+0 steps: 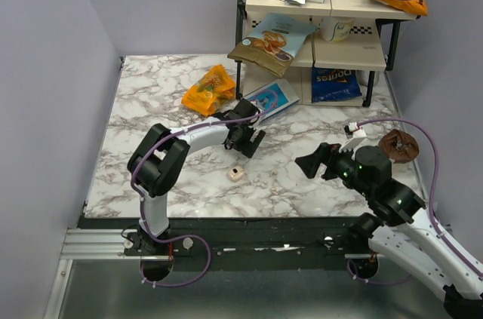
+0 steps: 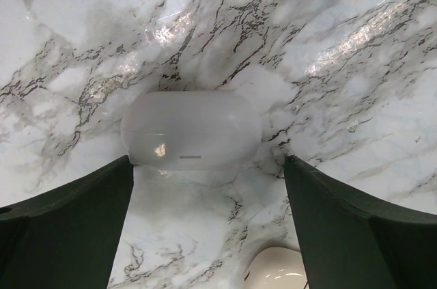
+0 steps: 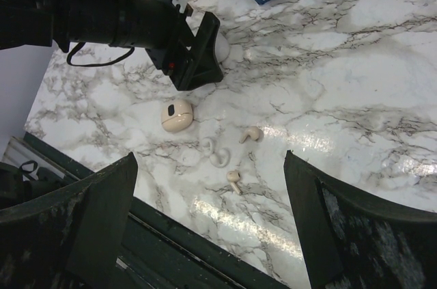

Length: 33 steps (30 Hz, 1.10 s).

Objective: Insert the wireless bluetooth earbuds into the charging case
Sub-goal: Pick up the charging case at the center of the board.

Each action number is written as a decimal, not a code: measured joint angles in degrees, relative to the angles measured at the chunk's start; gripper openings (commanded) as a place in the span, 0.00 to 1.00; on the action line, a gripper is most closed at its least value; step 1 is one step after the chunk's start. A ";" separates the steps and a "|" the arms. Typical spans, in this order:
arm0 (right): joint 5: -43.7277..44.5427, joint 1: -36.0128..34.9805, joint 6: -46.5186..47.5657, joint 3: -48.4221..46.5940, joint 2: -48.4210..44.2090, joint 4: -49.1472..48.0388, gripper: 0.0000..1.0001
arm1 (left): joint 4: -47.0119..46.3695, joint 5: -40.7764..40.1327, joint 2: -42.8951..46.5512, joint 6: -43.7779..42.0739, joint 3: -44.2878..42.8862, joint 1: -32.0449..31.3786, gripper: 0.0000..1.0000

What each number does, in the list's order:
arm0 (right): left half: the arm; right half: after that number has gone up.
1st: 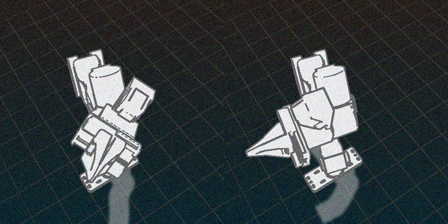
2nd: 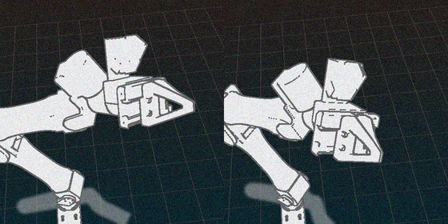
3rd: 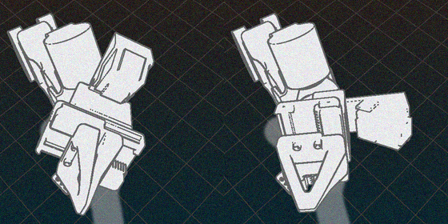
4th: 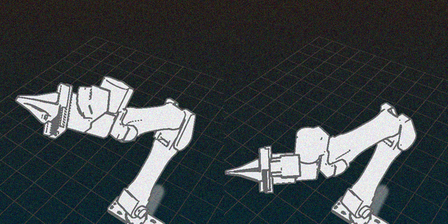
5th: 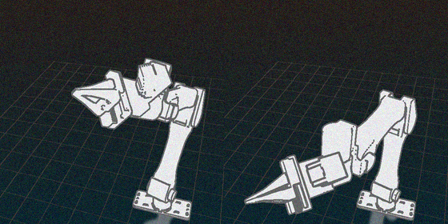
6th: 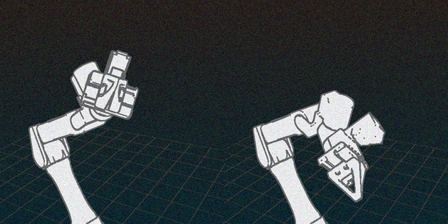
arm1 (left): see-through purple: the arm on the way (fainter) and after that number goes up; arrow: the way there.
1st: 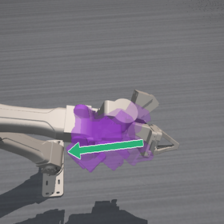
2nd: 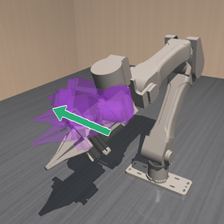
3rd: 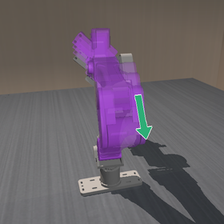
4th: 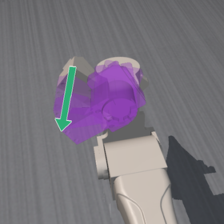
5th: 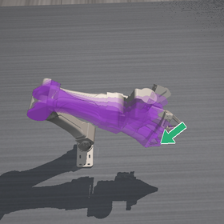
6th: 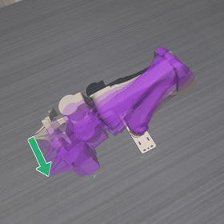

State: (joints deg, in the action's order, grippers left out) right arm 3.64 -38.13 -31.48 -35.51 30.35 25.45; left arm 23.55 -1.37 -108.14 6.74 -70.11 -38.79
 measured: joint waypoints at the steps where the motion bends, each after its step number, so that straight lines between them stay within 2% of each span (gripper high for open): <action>1: 0.00 0.00 0.00 0.00 -0.02 0.02 0.97 | 0.22 0.09 -0.20 -0.11 -0.26 0.02 0.96; 11: 0.24 0.00 0.00 0.00 -0.09 0.55 0.97 | 1.14 0.81 -1.60 -1.53 -2.38 0.70 0.94; 22: 0.57 0.00 0.00 0.00 0.33 0.81 0.97 | 0.70 2.49 -1.81 -3.26 -2.47 2.38 0.76; 23: 0.57 0.00 0.00 0.00 0.33 0.81 0.97 | 0.61 2.54 -1.81 -3.34 -2.45 2.49 0.77; 25: 0.57 0.00 0.00 0.00 0.33 0.79 0.97 | 0.46 2.60 -1.81 -3.56 -2.40 2.69 0.87; 26: 0.57 0.00 0.00 0.00 0.33 0.81 0.97 | 0.42 2.67 -1.81 -3.67 -2.40 2.78 0.88; 33: 0.59 0.00 0.00 0.02 -0.13 0.81 0.97 | -0.11 2.69 -1.86 -3.89 -2.43 2.78 0.92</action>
State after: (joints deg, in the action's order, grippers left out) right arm 4.23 -38.13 -31.48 -35.48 30.22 26.26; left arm 23.44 1.32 -110.00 2.85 -72.53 -36.01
